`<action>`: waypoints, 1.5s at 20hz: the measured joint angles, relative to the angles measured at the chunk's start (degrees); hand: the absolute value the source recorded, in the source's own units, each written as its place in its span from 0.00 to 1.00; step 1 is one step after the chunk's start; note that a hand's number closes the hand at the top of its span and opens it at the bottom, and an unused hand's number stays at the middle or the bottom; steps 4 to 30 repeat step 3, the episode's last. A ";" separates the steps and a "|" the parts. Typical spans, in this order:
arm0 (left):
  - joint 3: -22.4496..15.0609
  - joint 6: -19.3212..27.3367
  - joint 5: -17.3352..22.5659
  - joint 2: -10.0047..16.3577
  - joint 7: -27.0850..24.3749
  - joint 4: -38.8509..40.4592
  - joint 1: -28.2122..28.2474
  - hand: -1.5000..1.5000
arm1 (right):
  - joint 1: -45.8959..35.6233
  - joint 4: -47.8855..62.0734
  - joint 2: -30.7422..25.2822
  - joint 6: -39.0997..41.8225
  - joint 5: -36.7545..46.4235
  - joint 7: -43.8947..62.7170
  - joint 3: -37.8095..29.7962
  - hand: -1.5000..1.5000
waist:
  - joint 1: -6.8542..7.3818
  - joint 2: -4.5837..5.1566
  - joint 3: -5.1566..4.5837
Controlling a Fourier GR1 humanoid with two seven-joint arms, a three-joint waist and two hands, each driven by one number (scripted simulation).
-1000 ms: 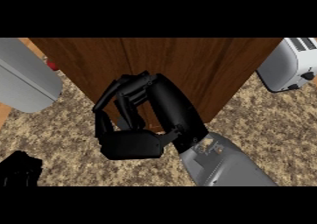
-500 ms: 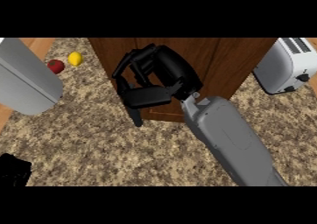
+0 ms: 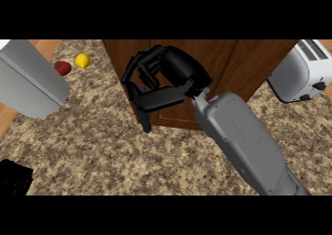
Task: Pick up the bottled water, place it into the cabinet and close the cabinet
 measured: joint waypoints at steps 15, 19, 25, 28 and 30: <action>0.06 0.31 0.08 0.00 0.61 -0.46 -0.68 1.00 | -0.46 1.03 -0.29 1.36 -0.08 -1.21 -0.13 1.00 | 0.13 0.01 -0.05; 0.06 0.31 0.08 0.00 0.61 -0.46 -0.68 1.00 | -0.46 1.03 -0.29 1.36 -0.08 -1.21 -0.13 1.00 | 0.13 0.01 -0.05; 0.06 0.31 0.08 0.00 0.61 -0.46 -0.68 1.00 | -0.46 1.03 -0.29 1.36 -0.08 -1.21 -0.13 1.00 | 0.13 0.01 -0.05; 0.06 0.31 0.08 0.00 0.61 -0.46 -0.68 1.00 | -0.46 1.03 -0.29 1.36 -0.08 -1.21 -0.13 1.00 | 0.13 0.01 -0.05; 0.06 0.31 0.08 0.00 0.61 -0.46 -0.68 1.00 | -0.46 1.03 -0.29 1.36 -0.08 -1.21 -0.13 1.00 | 0.13 0.01 -0.05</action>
